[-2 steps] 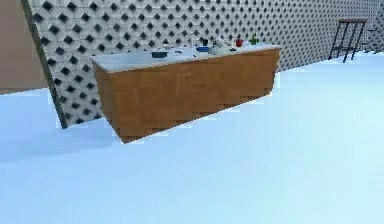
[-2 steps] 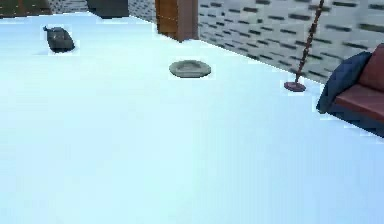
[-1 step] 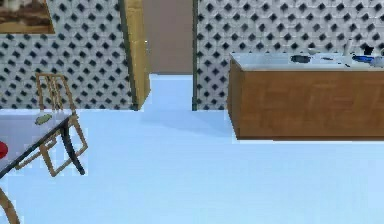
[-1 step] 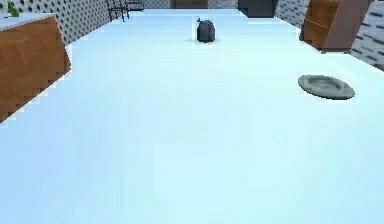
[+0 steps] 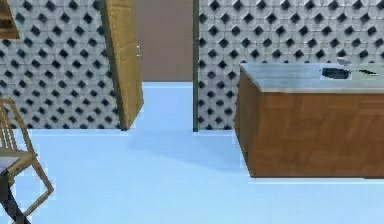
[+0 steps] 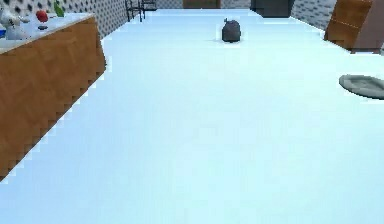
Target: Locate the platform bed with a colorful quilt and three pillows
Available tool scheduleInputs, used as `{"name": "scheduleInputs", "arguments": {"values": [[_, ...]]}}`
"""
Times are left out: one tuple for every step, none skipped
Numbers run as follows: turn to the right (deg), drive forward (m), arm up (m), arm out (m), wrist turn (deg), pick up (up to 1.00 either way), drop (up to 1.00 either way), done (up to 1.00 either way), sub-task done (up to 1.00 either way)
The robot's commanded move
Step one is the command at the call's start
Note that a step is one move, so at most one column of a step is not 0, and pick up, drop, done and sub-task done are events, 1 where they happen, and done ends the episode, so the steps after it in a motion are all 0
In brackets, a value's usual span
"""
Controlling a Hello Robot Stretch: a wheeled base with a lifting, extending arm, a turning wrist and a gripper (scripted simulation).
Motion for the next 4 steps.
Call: {"name": "scheduleInputs", "arguments": {"values": [[-9.0, 0.0, 0.0, 0.0, 0.0, 0.0, 0.0, 0.0, 0.0], [0.0, 1.0, 0.0, 0.0, 0.0, 0.0, 0.0, 0.0, 0.0], [0.0, 0.9, 0.0, 0.0, 0.0, 0.0, 0.0, 0.0, 0.0], [3.0, 0.0, 0.0, 0.0, 0.0, 0.0, 0.0, 0.0, 0.0]]}}
